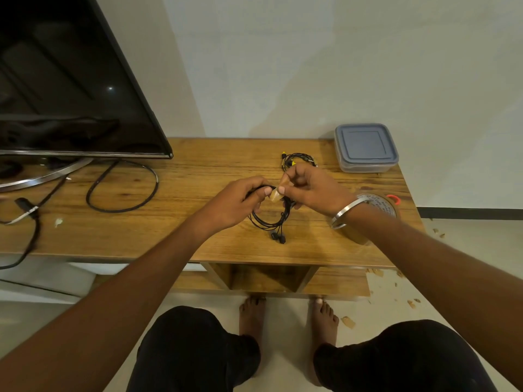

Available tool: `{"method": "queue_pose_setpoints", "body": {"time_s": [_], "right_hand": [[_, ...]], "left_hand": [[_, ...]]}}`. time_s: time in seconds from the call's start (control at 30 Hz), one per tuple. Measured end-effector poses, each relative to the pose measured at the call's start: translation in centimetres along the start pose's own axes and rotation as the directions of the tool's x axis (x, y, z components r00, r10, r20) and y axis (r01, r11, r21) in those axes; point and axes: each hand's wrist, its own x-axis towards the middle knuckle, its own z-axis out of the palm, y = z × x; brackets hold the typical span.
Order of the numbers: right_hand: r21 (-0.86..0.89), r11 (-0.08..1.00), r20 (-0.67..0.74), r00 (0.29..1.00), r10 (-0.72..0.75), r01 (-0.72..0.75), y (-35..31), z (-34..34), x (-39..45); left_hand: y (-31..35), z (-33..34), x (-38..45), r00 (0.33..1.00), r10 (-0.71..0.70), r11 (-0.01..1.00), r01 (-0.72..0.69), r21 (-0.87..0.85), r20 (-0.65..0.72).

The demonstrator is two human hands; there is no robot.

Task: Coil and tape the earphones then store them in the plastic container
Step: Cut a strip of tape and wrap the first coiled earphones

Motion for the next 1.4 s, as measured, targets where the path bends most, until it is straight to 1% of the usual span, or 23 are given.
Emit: {"method": "queue_pose_setpoints", "body": {"time_s": [0.47, 0.63, 0.77, 0.87, 0.93, 1.07, 1.2, 1.4], "right_hand": [[-0.035, 0.999, -0.035, 0.999, -0.032, 0.031, 0.6, 0.5, -0.2], [-0.035, 0.999, -0.030, 0.999, -0.022, 0.021, 0.7, 0.8, -0.3], [-0.139, 0.990, -0.120, 0.992, -0.040, 0.023, 0.9, 1.0, -0.4], [-0.164, 0.981, -0.198, 0.971, -0.132, 0.100, 1.1, 1.3, -0.5], [-0.206, 0.970, -0.217, 0.961, -0.174, 0.129, 1.2, 1.5, -0.5], [-0.281, 0.950, -0.215, 0.956, -0.199, 0.135, 1.6, 1.7, -0.3], [-0.312, 0.944, -0.189, 0.966, -0.175, 0.110, 1.6, 1.8, -0.2], [-0.341, 0.930, -0.140, 0.971, -0.193, 0.136, 1.5, 1.9, -0.4]], "left_hand": [[0.0, 0.2, -0.4, 1.000, -0.003, 0.998, 0.003, -0.061, 0.001], [0.3, 0.3, -0.6, 1.000, 0.025, 0.997, -0.025, -0.075, 0.007], [0.1, 0.3, -0.7, 1.000, 0.020, 0.996, -0.020, -0.087, -0.007], [0.1, 0.3, -0.8, 1.000, 0.019, 0.995, -0.018, -0.094, 0.004], [0.3, 0.3, -0.8, 1.000, 0.025, 0.995, -0.024, -0.097, 0.008], [0.6, 0.4, -0.8, 1.000, 0.021, 0.993, -0.020, -0.116, 0.003], [0.7, 0.4, -0.8, 1.000, 0.015, 0.993, -0.016, -0.118, -0.010], [0.5, 0.3, -0.7, 1.000, 0.016, 0.996, -0.016, -0.092, -0.008]]}}
